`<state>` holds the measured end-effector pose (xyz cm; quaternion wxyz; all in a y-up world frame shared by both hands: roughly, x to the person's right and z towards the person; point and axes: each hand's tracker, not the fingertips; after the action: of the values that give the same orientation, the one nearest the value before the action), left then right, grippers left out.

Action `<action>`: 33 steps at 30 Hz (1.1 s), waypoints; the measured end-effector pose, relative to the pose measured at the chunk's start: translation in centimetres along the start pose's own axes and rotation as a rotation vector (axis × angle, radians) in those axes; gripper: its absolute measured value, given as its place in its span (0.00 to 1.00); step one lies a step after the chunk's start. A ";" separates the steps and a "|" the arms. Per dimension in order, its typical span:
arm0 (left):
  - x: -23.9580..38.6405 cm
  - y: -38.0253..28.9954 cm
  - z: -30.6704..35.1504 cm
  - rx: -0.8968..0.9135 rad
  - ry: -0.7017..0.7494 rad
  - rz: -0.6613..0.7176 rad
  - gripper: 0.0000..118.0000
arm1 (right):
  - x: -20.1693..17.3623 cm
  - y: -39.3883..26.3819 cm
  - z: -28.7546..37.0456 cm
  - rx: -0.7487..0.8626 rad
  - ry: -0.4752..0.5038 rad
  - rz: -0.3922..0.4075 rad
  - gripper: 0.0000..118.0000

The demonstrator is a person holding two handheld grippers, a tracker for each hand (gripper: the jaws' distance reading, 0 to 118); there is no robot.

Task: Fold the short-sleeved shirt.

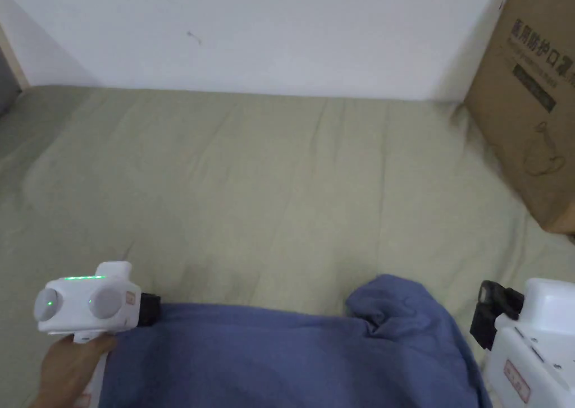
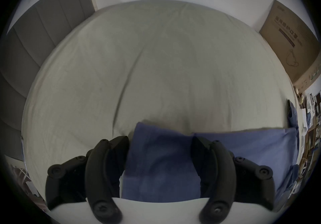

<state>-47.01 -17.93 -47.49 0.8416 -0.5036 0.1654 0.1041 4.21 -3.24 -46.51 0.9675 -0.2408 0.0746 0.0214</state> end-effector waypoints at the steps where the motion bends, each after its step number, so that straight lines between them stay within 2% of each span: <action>1: 0.2 -0.2 0.8 0.048 -0.029 -0.006 0.57 | 0.1 -0.1 -0.4 -0.022 0.006 -0.018 0.00; 3: 0.8 -0.3 1.3 0.048 -0.041 -0.042 0.17 | 0.8 -0.4 -2.1 -0.065 0.004 -0.045 0.00; 4: 0.5 0.0 1.2 0.049 -0.059 -0.065 0.02 | 1.1 -0.5 -3.1 -0.092 0.005 -0.052 0.00; 5: 0.6 0.0 1.6 0.047 -0.059 -0.062 0.02 | 2.0 -0.8 -4.7 -0.140 0.005 -0.062 0.03; 6: 0.6 0.0 2.2 0.052 -0.071 -0.065 0.02 | 2.3 -1.0 -6.0 -0.178 0.009 -0.070 0.17; 7: 0.5 -0.1 3.1 0.077 -0.090 -0.059 0.02 | 2.7 -1.3 -7.4 -0.217 0.027 -0.081 0.36; 8: 0.1 0.1 3.7 0.115 -0.115 -0.044 0.02 | 2.9 -1.7 -8.8 -0.256 0.029 -0.067 0.70; 9: 0.0 -0.1 5.0 0.156 -0.136 -0.033 0.02 | 2.6 -2.2 -10.2 -0.296 0.028 -0.057 0.88; 10: -0.1 -0.1 6.2 0.179 -0.156 -0.029 0.02 | 2.6 -2.8 -11.8 -0.339 0.013 -0.030 0.97; 11: -0.2 -0.2 7.0 0.184 -0.166 -0.032 0.02 | 2.5 -3.4 -13.0 -0.365 0.002 -0.019 0.98; 14: -0.3 -0.6 9.9 0.214 -0.179 -0.045 0.02 | 2.3 -5.7 -16.8 -0.473 -0.026 0.018 0.93; 15: -0.3 -0.7 10.6 0.219 -0.182 -0.045 0.02 | 2.1 -6.6 -18.0 -0.519 -0.040 0.039 0.87; 17: -0.3 -0.9 11.4 0.223 -0.190 -0.040 0.02 | 1.7 -7.7 -18.6 -0.581 -0.046 0.033 0.56; 18: -0.4 -1.1 11.6 0.222 -0.190 -0.035 0.02 | 1.5 -8.1 -18.4 -0.584 -0.023 0.024 0.53; 19: -0.5 -1.3 11.7 0.219 -0.189 -0.031 0.02 | 1.3 -8.0 -17.6 -0.531 -0.016 0.014 0.37; 20: -0.9 -1.3 10.6 0.215 -0.188 -0.027 0.02 | 1.0 -7.5 -16.6 -0.505 -0.026 0.033 0.02; 24: -1.4 -2.4 11.1 0.206 -0.181 0.011 0.02 | 0.4 -6.1 -13.1 -0.441 0.015 0.055 0.01; 30: -2.8 -5.1 14.9 0.235 -0.170 0.028 0.02 | 1.8 -1.6 -2.7 -0.273 0.113 -0.011 0.01; 33: -3.9 -7.0 17.7 0.261 -0.167 0.039 0.02 | 3.8 -0.7 2.9 -0.218 0.168 -0.060 0.01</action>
<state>-45.15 -5.67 -32.58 0.9085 -0.3763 0.1165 0.1394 8.38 -2.47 -44.22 0.9261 -0.3477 0.1453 -0.0196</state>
